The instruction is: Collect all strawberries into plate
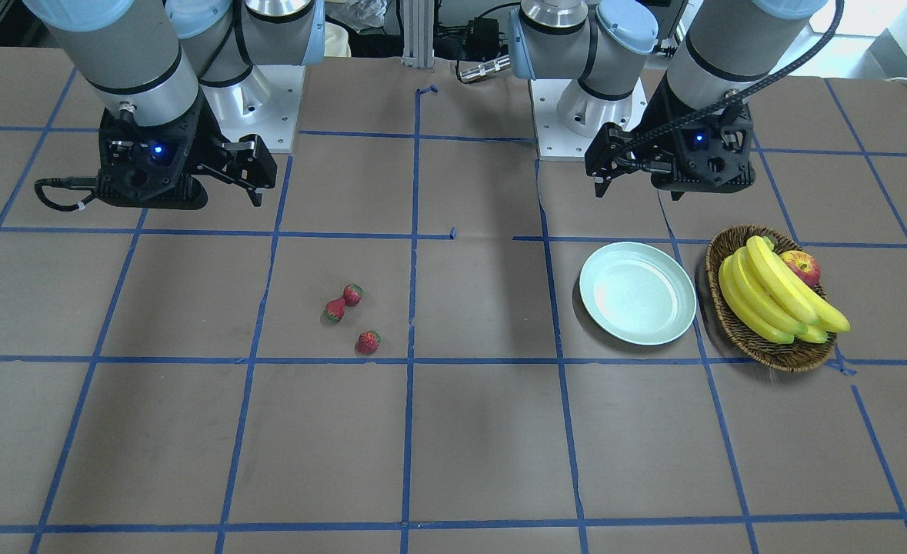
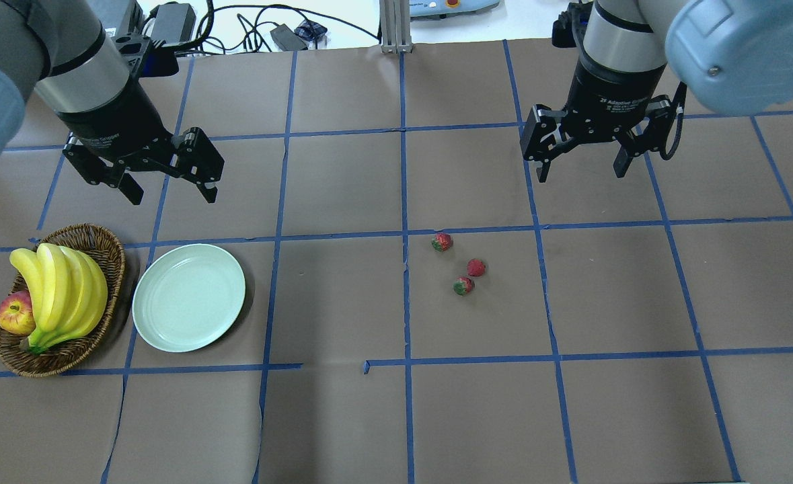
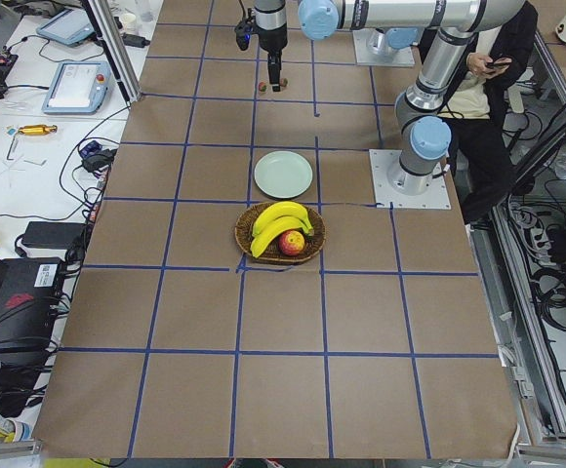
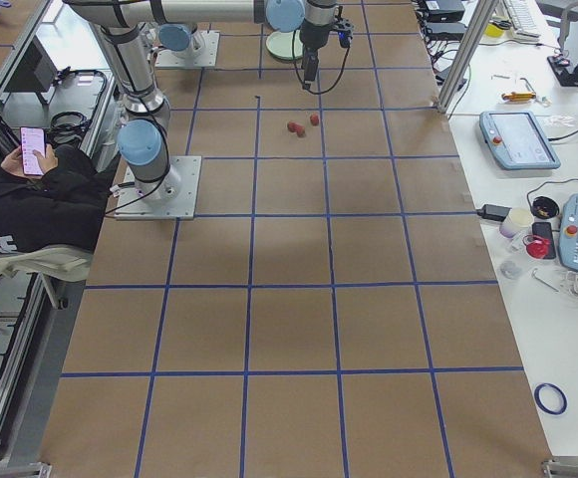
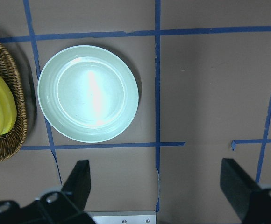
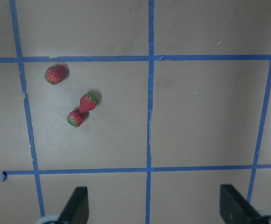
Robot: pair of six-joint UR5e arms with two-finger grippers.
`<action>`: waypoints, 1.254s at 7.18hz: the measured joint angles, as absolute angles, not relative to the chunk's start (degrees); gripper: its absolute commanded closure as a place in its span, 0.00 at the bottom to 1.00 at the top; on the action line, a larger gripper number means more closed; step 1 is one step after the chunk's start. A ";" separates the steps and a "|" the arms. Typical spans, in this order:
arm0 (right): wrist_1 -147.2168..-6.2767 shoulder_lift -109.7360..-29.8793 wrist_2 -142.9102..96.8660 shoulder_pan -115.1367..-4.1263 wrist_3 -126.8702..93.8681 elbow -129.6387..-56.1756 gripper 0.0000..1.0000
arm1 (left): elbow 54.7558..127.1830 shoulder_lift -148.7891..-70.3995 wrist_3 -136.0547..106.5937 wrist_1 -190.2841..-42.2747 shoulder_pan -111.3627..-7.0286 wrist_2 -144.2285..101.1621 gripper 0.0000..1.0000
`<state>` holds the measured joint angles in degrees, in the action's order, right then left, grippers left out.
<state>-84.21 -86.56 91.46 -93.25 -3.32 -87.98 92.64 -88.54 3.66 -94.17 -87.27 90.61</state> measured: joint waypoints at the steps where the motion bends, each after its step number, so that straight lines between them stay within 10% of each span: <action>1: -84.20 -86.57 91.46 -93.25 -3.39 -87.95 0.00 | 92.67 -88.63 3.68 -94.10 -87.28 90.63 0.00; 9: -84.17 -86.40 91.00 -93.23 -3.02 -87.82 0.00 | 93.41 -89.37 4.57 -92.74 -87.20 91.23 0.00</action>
<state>-84.17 -86.40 91.00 -93.23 -3.02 -87.82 93.41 -89.37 4.57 -92.74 -87.20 91.23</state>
